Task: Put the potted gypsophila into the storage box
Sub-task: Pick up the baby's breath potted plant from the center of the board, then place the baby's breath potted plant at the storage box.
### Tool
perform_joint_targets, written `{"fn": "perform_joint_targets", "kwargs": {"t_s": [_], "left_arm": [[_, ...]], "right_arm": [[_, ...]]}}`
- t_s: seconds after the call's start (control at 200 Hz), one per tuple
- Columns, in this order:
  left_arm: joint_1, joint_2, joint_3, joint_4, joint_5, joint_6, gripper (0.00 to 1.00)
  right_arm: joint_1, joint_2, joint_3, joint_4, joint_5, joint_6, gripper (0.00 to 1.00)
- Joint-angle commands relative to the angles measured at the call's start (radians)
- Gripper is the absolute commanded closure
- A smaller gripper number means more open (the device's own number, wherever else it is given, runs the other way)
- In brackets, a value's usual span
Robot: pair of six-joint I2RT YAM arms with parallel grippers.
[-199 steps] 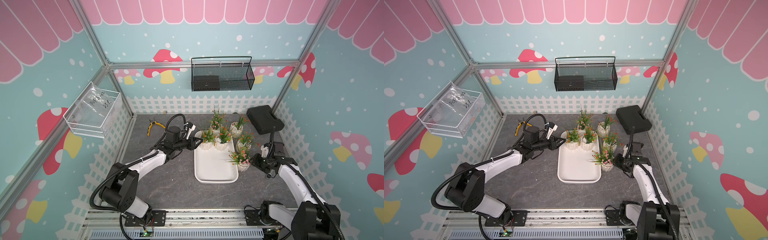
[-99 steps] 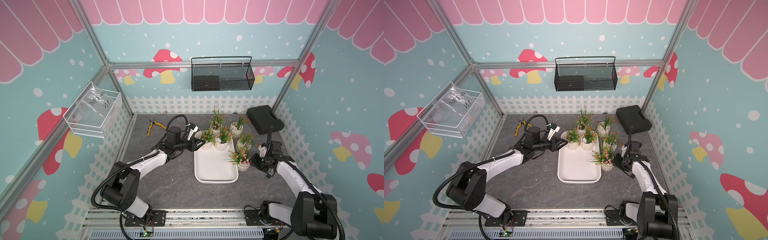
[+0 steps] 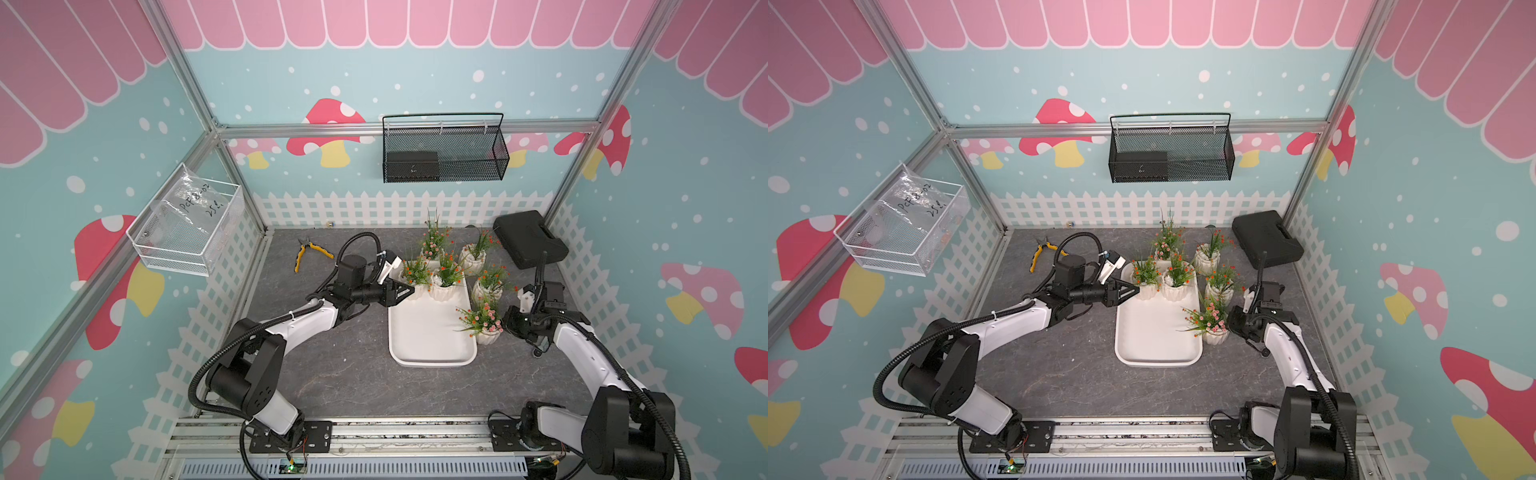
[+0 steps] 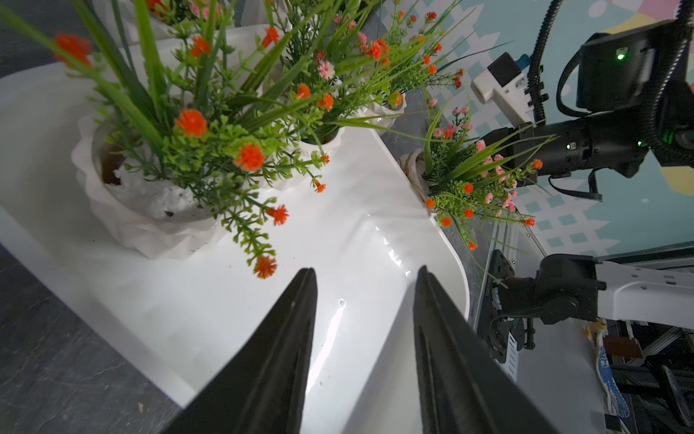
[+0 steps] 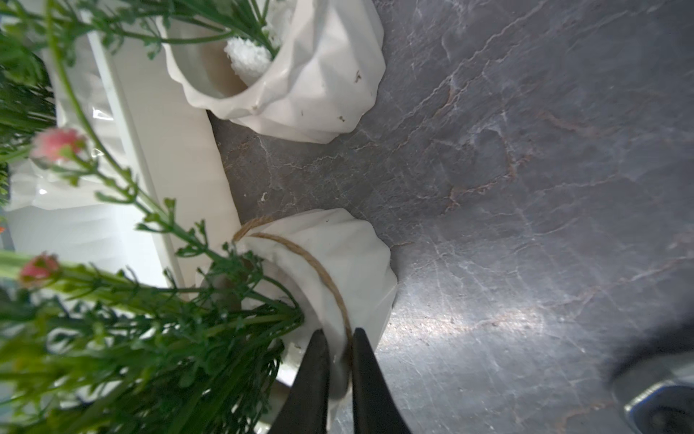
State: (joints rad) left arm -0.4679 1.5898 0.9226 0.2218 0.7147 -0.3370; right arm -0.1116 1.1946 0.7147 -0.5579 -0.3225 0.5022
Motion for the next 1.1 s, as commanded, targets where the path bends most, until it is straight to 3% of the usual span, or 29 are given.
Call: {"fn": "perform_joint_targets", "kwargs": {"t_s": [0.0,0.2,0.53,0.846,1.096], "left_arm": [[-0.011,0.005,0.012,0.017,0.04,-0.006,0.56],[-0.024,-0.034,-0.044,0.056,0.067,-0.044,0.56],[-0.077,-0.117,-0.231,0.343,0.039,-0.04,0.56],[-0.118,-0.226,-0.269,0.197,-0.061,0.077,0.56],[-0.118,-0.316,-0.318,0.14,-0.095,0.044,0.56]], "right_arm": [[-0.007,-0.032,0.045,-0.043,0.02,-0.008,0.89],[-0.006,-0.073,0.104,-0.096,0.049,-0.016,0.95],[-0.005,-0.105,0.248,-0.18,0.04,-0.049,0.99],[-0.005,-0.096,0.38,-0.257,-0.06,-0.179,1.0],[0.062,-0.075,0.446,-0.287,-0.137,-0.228,1.0]]}}
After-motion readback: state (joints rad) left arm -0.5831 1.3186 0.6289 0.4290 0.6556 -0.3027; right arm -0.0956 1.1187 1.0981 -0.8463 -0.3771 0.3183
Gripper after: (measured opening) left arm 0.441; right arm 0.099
